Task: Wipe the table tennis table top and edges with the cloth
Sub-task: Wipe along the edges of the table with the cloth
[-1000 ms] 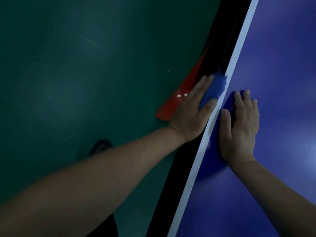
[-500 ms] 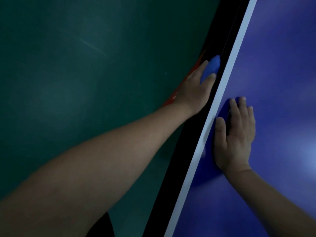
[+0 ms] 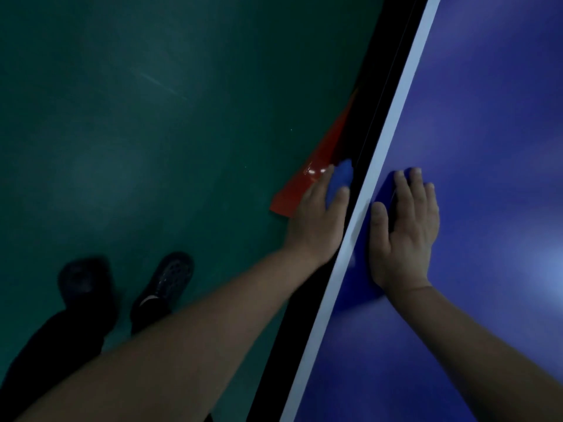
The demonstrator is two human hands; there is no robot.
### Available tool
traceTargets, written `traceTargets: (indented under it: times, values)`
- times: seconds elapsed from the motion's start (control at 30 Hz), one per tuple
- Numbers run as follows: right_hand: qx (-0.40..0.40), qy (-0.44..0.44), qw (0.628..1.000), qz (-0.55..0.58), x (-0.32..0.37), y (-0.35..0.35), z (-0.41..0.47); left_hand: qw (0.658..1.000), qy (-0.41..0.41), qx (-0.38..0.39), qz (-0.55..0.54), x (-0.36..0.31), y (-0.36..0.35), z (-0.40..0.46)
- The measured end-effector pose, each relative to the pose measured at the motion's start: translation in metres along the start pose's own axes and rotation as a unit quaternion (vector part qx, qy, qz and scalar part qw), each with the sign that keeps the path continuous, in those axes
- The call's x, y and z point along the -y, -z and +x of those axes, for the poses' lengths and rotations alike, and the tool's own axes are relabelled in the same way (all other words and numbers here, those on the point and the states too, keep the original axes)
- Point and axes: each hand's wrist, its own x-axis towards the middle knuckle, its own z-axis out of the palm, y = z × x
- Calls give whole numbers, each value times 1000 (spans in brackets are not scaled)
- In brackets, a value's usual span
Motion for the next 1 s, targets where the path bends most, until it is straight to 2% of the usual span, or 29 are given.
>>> traceTargets:
  times: [0.1, 0.27, 0.37, 0.43, 0.57, 0.67, 0.73, 0.8, 0.9, 1.0]
  values:
    - [3, -5, 1000, 2, 4, 2, 1, 1000, 3, 13, -9, -7, -1, 26]
    - [1, -5, 1000, 2, 5, 1, 0, 997, -21, 43, -61, 25, 13, -54]
    - [-2, -4, 1000, -2, 2, -1, 0, 995, -41, 86, -14, 41, 24, -107]
    - [-5, -4, 1000, 0, 1, -1, 0, 996, -46, 81, 14, 39, 20, -114]
    - [0, -2, 1000, -2, 1, -1, 1, 994, -84, 42, 53, 4, 5, -31]
    - [4, -5, 1000, 0, 1, 1, -1, 995, -80, 42, 48, -32, -3, 52]
    - [9, -7, 1000, -1, 3, 2, -2, 995, -79, 49, 37, -38, -7, 69]
    - [17, -12, 1000, -3, 5, 4, -1, 994, -89, 48, 32, -29, -2, 48]
    - [24, -17, 1000, 5, 5, 5, 0, 996, -66, 55, 4, -1, 9, -29]
    - [4, -5, 1000, 19, 7, 10, 3, 994, -33, 103, 26, 12, 17, -79]
